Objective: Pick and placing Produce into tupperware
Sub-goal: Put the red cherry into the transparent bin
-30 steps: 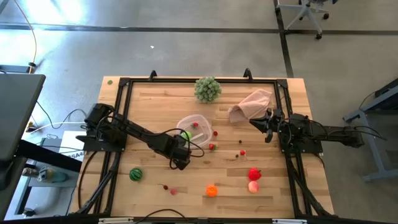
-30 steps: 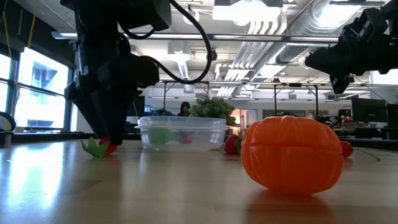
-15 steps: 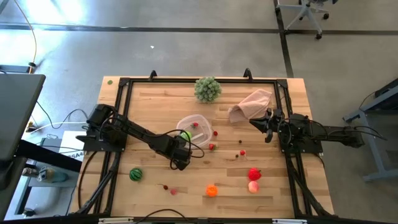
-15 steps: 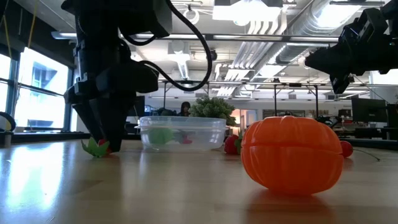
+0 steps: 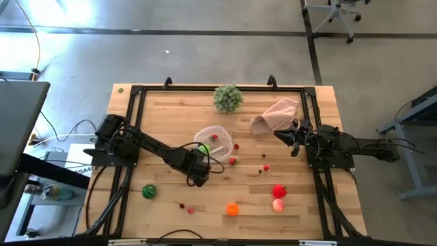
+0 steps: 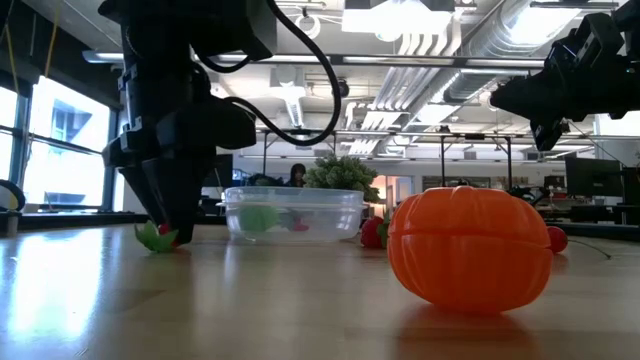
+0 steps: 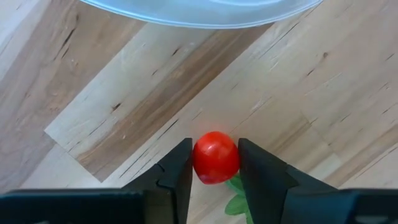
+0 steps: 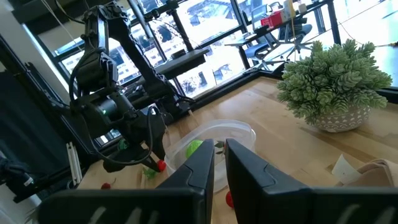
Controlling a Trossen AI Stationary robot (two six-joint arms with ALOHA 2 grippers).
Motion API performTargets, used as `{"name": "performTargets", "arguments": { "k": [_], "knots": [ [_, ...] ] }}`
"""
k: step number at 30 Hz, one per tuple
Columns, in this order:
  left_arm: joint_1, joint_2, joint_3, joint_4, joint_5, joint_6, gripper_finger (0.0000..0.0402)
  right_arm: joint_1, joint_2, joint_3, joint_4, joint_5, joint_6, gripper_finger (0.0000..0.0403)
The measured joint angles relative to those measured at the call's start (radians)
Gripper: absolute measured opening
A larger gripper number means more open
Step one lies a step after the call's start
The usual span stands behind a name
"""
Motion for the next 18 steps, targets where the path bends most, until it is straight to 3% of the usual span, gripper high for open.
{"name": "performTargets", "arguments": {
  "k": [18],
  "knots": [
    [0.0, 0.0, 0.0, -0.005, 0.0, 0.009, 0.0117, 0.0, 0.0, 0.0, 0.0, 0.0, 0.0, 0.003]
  ]
}}
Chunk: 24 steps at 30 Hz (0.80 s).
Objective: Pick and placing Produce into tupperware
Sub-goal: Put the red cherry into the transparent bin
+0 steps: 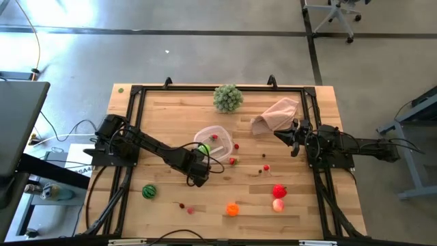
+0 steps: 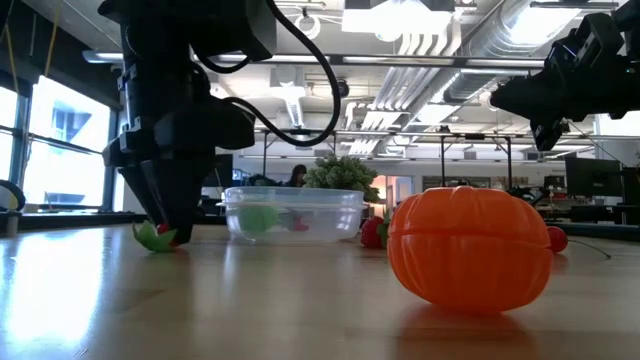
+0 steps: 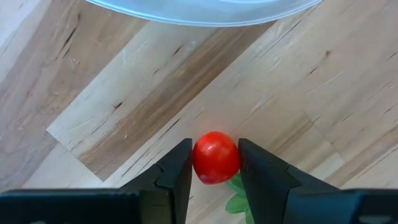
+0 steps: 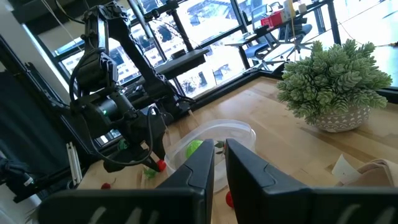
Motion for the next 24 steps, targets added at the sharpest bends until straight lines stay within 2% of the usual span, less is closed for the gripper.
{"name": "performTargets", "arguments": {
  "k": [8, 14, 19, 24],
  "knots": [
    [0.0, -0.006, 0.009, -0.022, -0.001, 0.016, 0.0117, 0.0, 0.0, 0.0, 0.0, 0.0, 0.0, 0.003],
    [-0.001, -0.006, 0.078, -0.126, -0.066, 0.021, 0.0117, 0.0, 0.0, 0.0, 0.0, 0.0, 0.0, 0.003],
    [-0.001, -0.043, 0.156, -0.221, -0.155, 0.074, 0.0117, 0.0, 0.0, 0.0, 0.0, 0.0, 0.0, 0.003],
    [0.007, -0.096, 0.201, -0.234, -0.332, 0.28, 0.0117, 0.0, 0.001, 0.0, 0.0, 0.001, 0.0, 0.003]
  ]
}}
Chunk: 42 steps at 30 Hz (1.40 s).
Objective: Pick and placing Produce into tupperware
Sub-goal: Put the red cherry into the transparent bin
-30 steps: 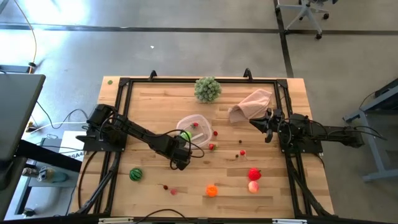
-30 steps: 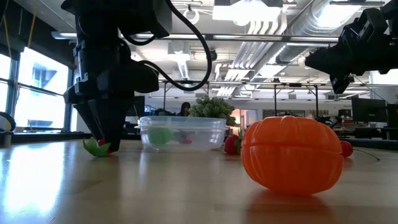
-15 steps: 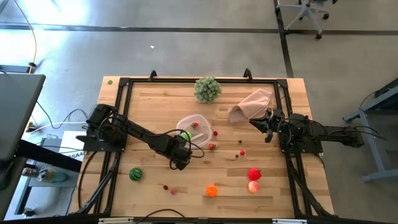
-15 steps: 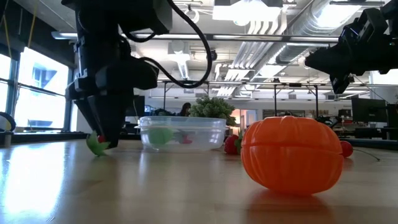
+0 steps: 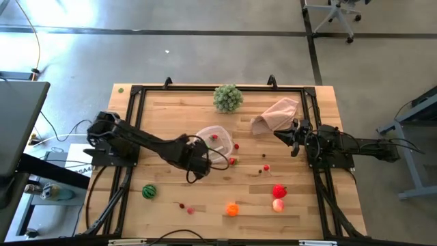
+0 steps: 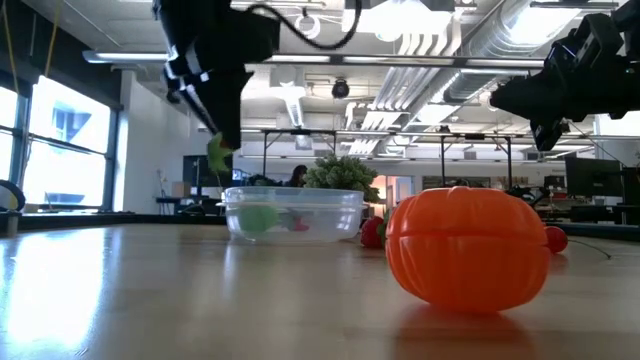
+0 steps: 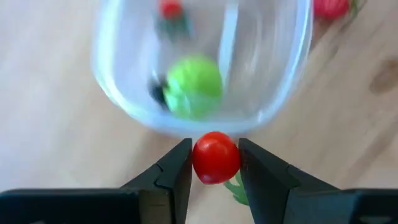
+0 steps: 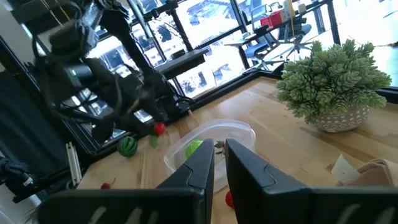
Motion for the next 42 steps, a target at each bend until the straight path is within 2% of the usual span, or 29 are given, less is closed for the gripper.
{"name": "performTargets", "arguments": {
  "k": [3, 7, 16, 19, 22, 27, 34, 42],
  "knots": [
    [0.018, -0.027, 0.003, 0.038, -0.05, 0.114, 0.0117, 0.0, 0.0, 0.0, 0.0, -0.001, 0.0, 0.003],
    [0.077, -0.037, 0.003, 0.101, -0.034, 0.242, 0.0117, 0.0, -0.001, 0.0, 0.0, -0.001, 0.0, 0.003],
    [0.287, -0.016, 0.0, 0.272, 0.247, 0.558, 0.0117, 0.0, -0.001, 0.0, 0.0, -0.001, 0.0, 0.003],
    [0.342, 0.01, -0.005, 0.283, 0.345, 0.641, 0.0117, 0.0, -0.001, 0.0, 0.0, 0.0, 0.0, 0.003],
    [0.382, 0.047, -0.001, 0.318, 0.432, 0.68, 0.0117, 0.0, 0.001, 0.0, 0.0, 0.0, 0.0, 0.003],
    [0.408, 0.112, -0.003, 0.363, 0.497, 0.703, 0.0117, 0.0, 0.011, 0.0, -0.001, -0.001, 0.0, 0.003],
    [0.412, 0.17, -0.003, 0.408, 0.525, 0.709, 0.0117, 0.0, 0.013, 0.0, 0.0, 0.0, 0.0, 0.003],
    [0.411, 0.171, -0.003, 0.404, 0.526, 0.708, 0.0117, 0.0, 0.012, 0.0, 0.0, -0.001, 0.0, 0.003]
  ]
}}
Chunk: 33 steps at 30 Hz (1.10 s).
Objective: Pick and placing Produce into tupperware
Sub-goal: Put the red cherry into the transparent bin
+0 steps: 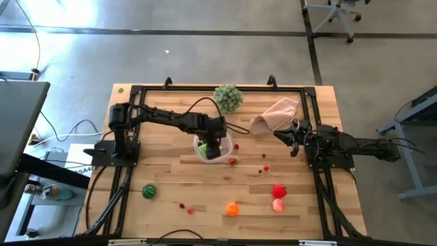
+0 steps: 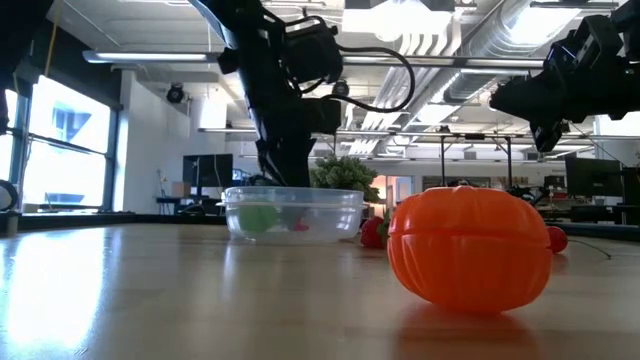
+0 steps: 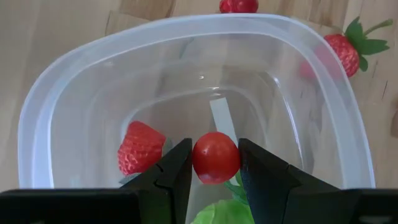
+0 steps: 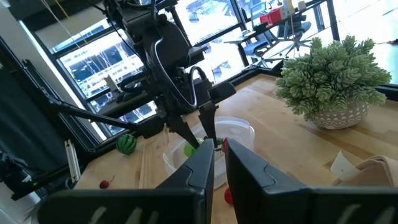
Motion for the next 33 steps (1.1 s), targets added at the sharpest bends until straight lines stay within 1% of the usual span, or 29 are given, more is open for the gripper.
{"name": "performTargets", "arguments": {
  "k": [16, 33],
  "knots": [
    [0.0, 0.04, 0.001, -0.012, 0.016, -0.004, 0.0118, 0.0, 0.0, 0.0, 0.0, 0.0, 0.0, 0.003],
    [0.0, 0.041, 0.001, -0.016, 0.016, 0.003, 0.0118, 0.0, -0.001, 0.0, 0.0, 0.0, 0.0, 0.003]
  ]
}}
